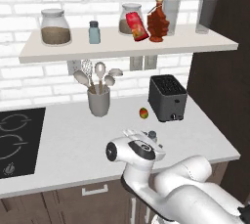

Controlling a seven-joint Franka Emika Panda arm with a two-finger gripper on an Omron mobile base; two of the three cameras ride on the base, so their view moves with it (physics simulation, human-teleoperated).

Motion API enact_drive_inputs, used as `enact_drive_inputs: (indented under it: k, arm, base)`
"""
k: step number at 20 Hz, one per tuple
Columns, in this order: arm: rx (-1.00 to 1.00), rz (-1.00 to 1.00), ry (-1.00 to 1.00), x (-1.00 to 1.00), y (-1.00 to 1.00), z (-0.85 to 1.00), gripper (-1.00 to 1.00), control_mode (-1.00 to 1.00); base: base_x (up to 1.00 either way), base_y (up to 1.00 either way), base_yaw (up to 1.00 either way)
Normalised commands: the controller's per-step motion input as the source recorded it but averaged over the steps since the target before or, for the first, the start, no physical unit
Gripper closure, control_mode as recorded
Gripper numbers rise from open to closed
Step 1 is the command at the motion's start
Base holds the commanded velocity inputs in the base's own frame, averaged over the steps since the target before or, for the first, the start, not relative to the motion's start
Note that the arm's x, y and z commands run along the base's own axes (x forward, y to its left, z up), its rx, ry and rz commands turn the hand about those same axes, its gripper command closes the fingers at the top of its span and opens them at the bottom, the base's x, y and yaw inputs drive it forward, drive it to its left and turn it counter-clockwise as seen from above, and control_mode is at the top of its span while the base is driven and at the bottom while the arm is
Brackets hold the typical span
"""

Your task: Put the shaker and condiment bottle from the counter next to their counterparts in the cabinet.

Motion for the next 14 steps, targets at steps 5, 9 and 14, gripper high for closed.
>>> enact_drive_inputs:
  k: [5,9,14]
  arm:
    - [0.0,0.0,0.01,0.16,0.0,-0.3,-1.0,-1.0]
    - [0.0,0.0,0.0,0.18,-0.01,-0.14,-1.0,-1.0]
    - [0.0,0.0,0.02,0.34,0.0,-0.18,-1.0,-1.0]
  base:
    - [0.0,0.0,0.0]
    - [0.0,0.0,0.0]
    - [0.0,0.0,0.0]
